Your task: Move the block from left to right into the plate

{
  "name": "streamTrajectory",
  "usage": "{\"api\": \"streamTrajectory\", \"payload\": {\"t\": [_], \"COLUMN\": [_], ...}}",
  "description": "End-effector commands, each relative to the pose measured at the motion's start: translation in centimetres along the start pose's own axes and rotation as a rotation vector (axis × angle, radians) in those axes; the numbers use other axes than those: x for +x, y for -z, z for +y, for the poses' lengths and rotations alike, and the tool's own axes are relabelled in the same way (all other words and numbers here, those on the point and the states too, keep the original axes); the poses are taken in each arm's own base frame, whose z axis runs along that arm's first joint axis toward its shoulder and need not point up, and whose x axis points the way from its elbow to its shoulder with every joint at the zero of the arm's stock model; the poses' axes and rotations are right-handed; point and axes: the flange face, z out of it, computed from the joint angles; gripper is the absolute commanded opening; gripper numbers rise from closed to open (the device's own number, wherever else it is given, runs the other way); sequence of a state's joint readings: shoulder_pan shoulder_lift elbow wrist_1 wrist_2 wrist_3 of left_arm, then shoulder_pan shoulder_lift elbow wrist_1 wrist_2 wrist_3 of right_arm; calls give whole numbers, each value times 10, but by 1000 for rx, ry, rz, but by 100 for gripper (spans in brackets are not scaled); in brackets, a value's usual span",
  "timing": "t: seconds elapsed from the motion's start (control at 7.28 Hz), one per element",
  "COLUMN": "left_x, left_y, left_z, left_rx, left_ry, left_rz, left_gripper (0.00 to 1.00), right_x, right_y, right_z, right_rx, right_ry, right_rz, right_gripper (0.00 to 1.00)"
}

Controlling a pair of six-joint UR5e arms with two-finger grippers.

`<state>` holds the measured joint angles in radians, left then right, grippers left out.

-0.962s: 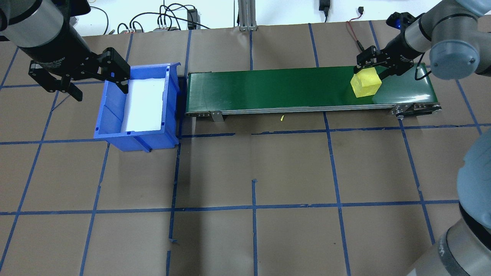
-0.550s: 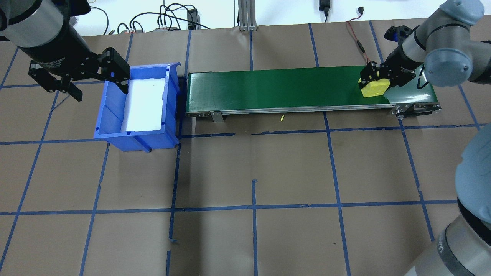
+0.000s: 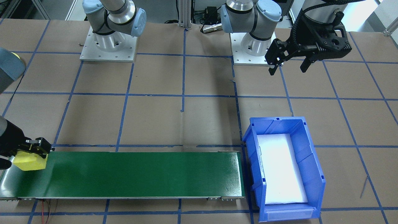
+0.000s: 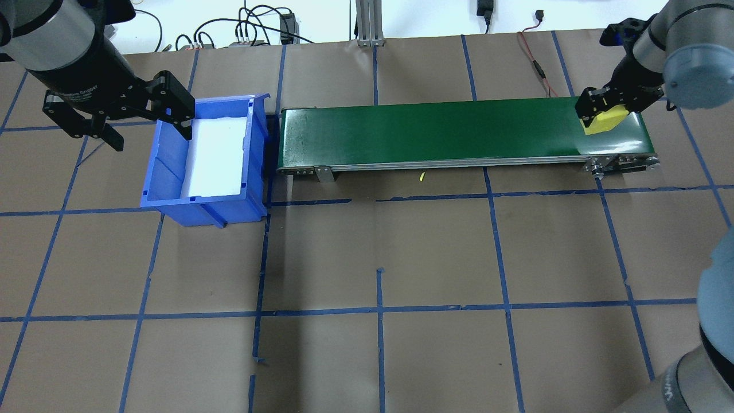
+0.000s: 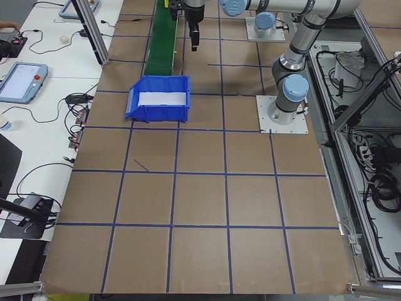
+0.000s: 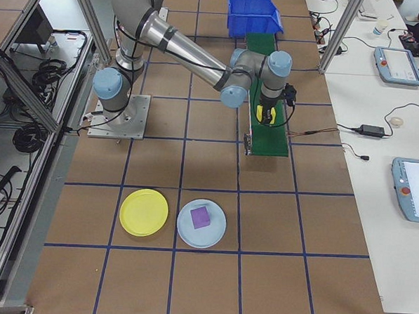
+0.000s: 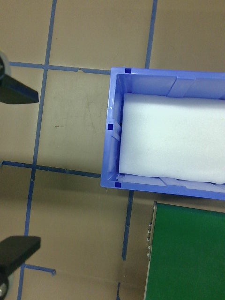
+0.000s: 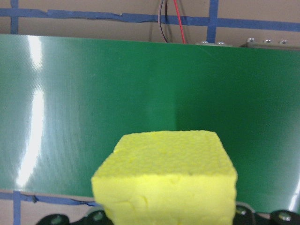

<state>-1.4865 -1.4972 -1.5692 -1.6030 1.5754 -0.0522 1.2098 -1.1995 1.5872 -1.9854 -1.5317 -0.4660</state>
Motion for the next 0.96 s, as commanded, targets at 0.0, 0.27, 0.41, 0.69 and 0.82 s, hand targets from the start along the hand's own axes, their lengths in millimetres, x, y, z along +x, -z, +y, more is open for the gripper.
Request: {"api": "streamTrajectory", "payload": {"t": [0.0,0.27,0.41,0.69,0.82], "left_x": [0,0,0,1,1], "left_y": [0,0,0,0,0], "left_z": [0,0,0,0,0], "left_rx": [0,0,0,0,0], "left_ry": [0,0,0,-1,-1], "left_rz": [0,0,0,0,0], "left_gripper": [100,100,100,100,100], "right_x": [93,199,226,264,281], "right_y": [34,12,-5,-20,-34], "right_z": [69,158,196,261,300], "right_rx": [-43,-93,-109,-144,-137], "right_ry": [120,106,96,68,30], "right_rz": [51,-3,-37,-74,-95], "right_gripper": [18,18,17,14,14]}}
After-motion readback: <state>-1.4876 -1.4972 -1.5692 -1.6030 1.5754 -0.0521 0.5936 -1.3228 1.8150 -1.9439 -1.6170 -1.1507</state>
